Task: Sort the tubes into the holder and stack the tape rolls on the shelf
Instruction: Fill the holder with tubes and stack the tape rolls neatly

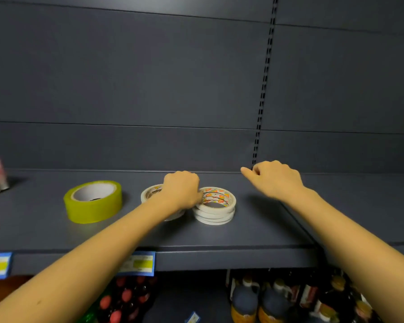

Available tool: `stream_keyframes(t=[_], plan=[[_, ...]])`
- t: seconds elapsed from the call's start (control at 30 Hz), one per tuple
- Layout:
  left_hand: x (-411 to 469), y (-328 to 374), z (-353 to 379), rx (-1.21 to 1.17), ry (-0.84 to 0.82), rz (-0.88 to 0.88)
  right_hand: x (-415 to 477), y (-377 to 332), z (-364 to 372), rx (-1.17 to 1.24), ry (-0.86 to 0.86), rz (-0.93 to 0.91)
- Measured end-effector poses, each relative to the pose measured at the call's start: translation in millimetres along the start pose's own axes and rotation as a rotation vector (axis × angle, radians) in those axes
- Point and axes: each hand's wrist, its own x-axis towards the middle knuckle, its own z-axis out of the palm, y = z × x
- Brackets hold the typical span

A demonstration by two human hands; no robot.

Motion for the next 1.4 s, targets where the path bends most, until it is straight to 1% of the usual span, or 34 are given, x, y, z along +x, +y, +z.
stream_keyframes(t=[0.07,0.17,0.23,0.3,0.4,0.6,0.7,0.77,0.83,1.0,1.13,1.27,1.4], plan=[[-3,4,2,0.076,0.067,-0.017,2,-4,4,0.012,-0.005,-0.057],[-12,-4,-2,0.091,0.193,-0.076,6,-16,6,0.054,-0.011,-0.143],[-24,-22,-8,0.122,0.29,-0.096,10,-29,7,0.082,-0.022,-0.213],[-39,-46,-14,0.152,0.338,-0.12,12,-49,8,0.124,-0.023,-0.293],[-72,-90,-24,0.198,0.337,-0.204,13,-91,10,0.197,-0.034,-0.445],[-173,-178,-44,0.278,0.282,-0.493,-10,-202,18,0.327,-0.091,-0.757],[-226,-217,-53,0.337,0.233,-0.611,-33,-261,23,0.319,-0.108,-0.895],[-259,-240,-57,0.379,0.198,-0.667,-47,-298,26,0.318,-0.113,-0.976],[-288,-262,-62,0.389,0.197,-0.711,-61,-334,30,0.311,-0.122,-1.037],[-344,-321,-76,0.432,0.174,-0.732,-96,-421,42,0.312,-0.154,-1.107],[-388,-383,-85,0.481,0.157,-0.734,-122,-504,51,0.334,-0.174,-1.152],[-430,-440,-89,0.478,0.114,-0.77,-140,-578,56,0.336,-0.185,-1.147],[-455,-490,-93,0.439,0.107,-0.812,-151,-641,53,0.336,-0.216,-1.138]])
